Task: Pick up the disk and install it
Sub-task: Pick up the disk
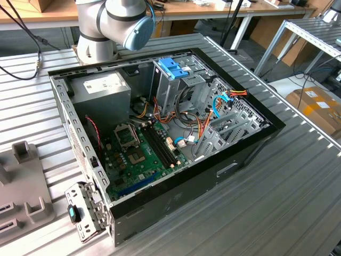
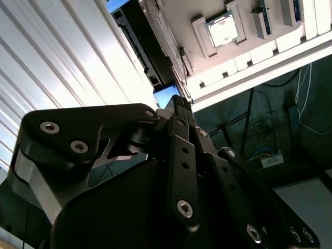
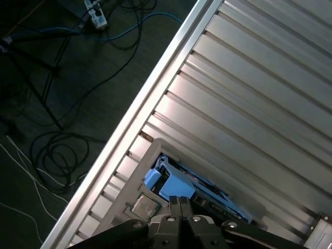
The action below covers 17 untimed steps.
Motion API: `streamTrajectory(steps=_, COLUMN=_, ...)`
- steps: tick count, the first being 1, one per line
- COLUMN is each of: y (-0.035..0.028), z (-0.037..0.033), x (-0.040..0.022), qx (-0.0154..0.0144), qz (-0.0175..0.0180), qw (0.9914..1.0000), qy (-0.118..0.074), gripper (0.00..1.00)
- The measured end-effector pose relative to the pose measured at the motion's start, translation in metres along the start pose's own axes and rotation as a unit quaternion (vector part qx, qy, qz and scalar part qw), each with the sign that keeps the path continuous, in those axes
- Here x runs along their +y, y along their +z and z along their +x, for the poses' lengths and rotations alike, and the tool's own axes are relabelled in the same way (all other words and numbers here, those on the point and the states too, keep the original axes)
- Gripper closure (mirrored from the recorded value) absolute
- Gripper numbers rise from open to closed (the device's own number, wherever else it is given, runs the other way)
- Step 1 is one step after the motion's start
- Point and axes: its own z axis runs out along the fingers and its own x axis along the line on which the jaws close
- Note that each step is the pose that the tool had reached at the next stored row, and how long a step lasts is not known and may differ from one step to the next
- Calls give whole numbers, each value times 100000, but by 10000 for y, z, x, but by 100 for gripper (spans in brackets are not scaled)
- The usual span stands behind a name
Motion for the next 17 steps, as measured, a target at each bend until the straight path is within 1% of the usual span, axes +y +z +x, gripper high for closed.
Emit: streamTrajectory(steps=17, y=0, z=0, x=0, qx=-4, qz=12, qw=99999, qy=-356, gripper=89)
